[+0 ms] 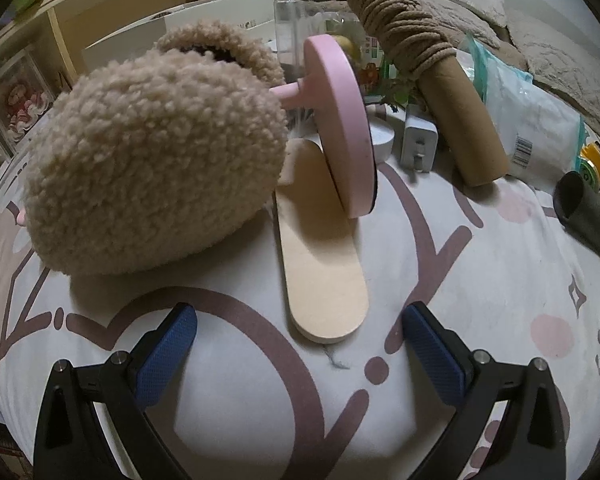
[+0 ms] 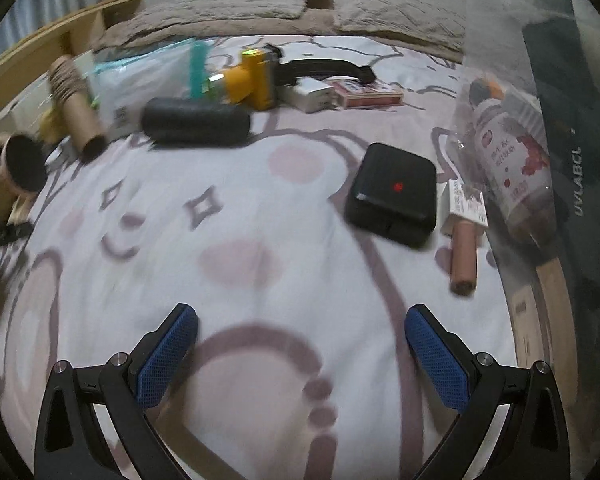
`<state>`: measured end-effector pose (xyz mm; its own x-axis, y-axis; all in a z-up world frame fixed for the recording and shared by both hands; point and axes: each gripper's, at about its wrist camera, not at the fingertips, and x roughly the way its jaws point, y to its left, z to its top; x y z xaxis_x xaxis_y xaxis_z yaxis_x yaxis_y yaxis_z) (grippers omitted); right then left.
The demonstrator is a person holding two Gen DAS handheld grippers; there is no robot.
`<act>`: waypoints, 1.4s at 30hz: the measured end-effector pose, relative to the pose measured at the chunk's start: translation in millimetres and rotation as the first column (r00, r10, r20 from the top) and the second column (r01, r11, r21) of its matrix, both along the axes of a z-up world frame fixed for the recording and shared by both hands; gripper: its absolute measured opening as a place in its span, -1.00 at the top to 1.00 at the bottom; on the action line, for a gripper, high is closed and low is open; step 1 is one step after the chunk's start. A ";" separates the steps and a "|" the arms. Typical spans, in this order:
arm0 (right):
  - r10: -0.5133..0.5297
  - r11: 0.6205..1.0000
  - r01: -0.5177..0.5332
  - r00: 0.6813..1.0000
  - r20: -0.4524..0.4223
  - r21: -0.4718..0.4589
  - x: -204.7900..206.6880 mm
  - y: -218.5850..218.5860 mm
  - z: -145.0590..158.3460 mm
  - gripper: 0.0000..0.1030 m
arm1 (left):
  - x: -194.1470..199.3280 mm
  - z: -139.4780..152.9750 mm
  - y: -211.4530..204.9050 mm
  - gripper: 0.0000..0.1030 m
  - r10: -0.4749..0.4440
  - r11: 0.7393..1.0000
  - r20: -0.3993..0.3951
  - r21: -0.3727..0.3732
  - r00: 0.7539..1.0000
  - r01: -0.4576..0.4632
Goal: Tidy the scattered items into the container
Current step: 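Close the right gripper on the black power bank while the left gripper approaches the wooden paddle, then align the open left gripper around the wooden paddle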
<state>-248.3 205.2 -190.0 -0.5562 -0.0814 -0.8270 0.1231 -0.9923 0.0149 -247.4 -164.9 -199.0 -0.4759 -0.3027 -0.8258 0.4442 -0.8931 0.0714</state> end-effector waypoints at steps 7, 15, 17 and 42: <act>-0.072 0.997 0.072 0.997 0.005 -0.040 -30.4 10.9 3.0 -1.00 | -3.7 1.5 -5.5 -1.00 -0.011 1.000 -0.009 -0.016 1.000 0.011; -0.105 0.994 0.102 0.992 -0.070 -0.038 -59.6 19.4 9.5 -0.99 | 9.5 9.0 13.6 -0.62 -0.047 0.999 -0.031 -0.028 0.998 0.046; -0.120 0.992 0.117 0.991 -0.063 -0.053 -63.9 25.6 6.3 -0.92 | 13.7 8.9 24.1 -0.43 -0.074 0.996 -0.036 -0.042 0.997 0.073; 0.025 0.999 -0.027 0.997 -0.070 -0.037 -27.7 4.9 2.9 -0.26 | 47.1 4.7 44.1 0.27 -0.111 0.993 -0.078 0.021 0.991 0.113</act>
<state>-276.0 210.0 -187.0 -0.6093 -0.1270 -0.7827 0.1507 -0.9876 0.0430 -200.3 -120.8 -194.3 -0.5680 -0.2235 -0.7921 0.3447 -0.9385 0.0177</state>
